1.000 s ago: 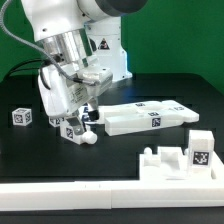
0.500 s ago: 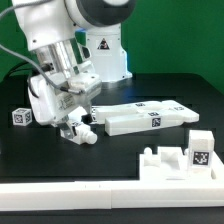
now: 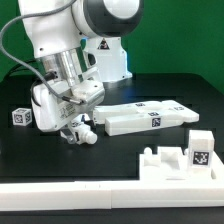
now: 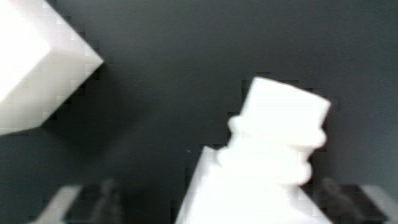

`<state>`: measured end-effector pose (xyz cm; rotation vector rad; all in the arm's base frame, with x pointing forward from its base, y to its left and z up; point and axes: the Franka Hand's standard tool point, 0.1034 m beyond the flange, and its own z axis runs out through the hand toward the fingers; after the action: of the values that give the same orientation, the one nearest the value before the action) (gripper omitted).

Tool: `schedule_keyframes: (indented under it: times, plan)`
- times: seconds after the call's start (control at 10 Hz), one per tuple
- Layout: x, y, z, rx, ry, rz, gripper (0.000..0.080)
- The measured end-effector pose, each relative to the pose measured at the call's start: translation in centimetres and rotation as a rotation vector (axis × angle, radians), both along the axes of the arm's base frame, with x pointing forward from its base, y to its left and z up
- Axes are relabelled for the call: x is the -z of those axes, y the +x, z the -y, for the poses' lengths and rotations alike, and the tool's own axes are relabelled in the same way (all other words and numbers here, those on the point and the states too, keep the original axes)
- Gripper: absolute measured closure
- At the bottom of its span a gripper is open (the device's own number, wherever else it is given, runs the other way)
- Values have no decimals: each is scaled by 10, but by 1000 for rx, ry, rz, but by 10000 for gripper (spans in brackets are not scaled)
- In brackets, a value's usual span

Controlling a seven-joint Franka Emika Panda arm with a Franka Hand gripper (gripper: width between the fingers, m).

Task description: Assemble chair

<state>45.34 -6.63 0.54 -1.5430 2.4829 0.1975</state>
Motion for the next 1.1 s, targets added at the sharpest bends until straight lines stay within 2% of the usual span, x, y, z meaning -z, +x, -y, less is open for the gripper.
schedule_keyframes:
  times: [0.1,0.2,0.3,0.5,0.7,1.1]
  plan:
    - [0,0,0,0,0,0,372]
    - [0,0,0,0,-1,1,517]
    - [0,1,0,-6,-2,1,516]
    - [-9,17,3,-253,-28,47,516]
    - [-8,16,14,-566,-78,135,516]
    - [-7,14,16,-854,-111,179,515]
